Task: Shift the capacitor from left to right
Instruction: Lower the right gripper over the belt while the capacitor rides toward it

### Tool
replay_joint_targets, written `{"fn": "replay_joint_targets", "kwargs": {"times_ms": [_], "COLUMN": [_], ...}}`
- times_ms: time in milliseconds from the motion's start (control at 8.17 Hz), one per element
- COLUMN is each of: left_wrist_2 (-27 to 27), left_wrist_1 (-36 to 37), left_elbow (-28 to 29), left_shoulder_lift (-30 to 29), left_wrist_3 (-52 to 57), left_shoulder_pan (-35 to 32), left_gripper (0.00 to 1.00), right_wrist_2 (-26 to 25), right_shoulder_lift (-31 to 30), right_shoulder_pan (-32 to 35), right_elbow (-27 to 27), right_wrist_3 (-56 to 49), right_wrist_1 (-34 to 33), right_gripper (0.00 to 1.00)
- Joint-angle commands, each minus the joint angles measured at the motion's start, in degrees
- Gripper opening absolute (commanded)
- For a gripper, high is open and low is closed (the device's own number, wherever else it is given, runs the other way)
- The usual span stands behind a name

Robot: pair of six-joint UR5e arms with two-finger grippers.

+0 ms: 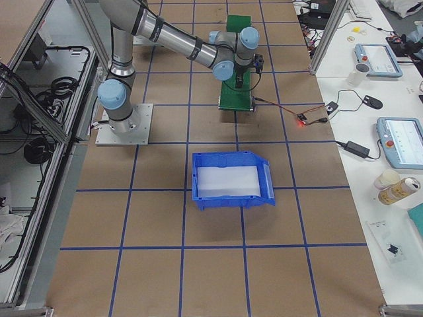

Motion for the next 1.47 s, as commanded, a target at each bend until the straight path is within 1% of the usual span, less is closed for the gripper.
{"fn": "replay_joint_targets", "kwargs": {"times_ms": [0, 245, 1223, 1346], "left_wrist_2": [0.78, 0.78, 0.78, 0.7], "left_wrist_1": [-0.05, 0.04, -0.05, 0.04], "left_elbow": [0.09, 0.0, 0.09, 0.0], "left_shoulder_lift": [0.08, 0.08, 0.25, 0.17], "left_wrist_3": [0.26, 0.17, 0.0, 0.09], "left_shoulder_pan": [-0.06, -0.06, -0.06, -0.06], "left_gripper": [1.0, 1.0, 1.0, 1.0], "right_wrist_2": [0.0, 0.09, -0.26, -2.09], "right_shoulder_lift": [0.46, 1.16, 2.13, 2.22], "right_shoulder_pan": [0.01, 0.1, 0.45, 0.45], "right_elbow": [-0.62, -0.71, -0.71, -0.71], "right_wrist_3": [0.32, 4.7, 4.98, 4.9], "right_wrist_1": [-0.58, -3.21, -3.84, -3.84], "right_gripper": [1.0, 1.0, 1.0, 1.0]}}
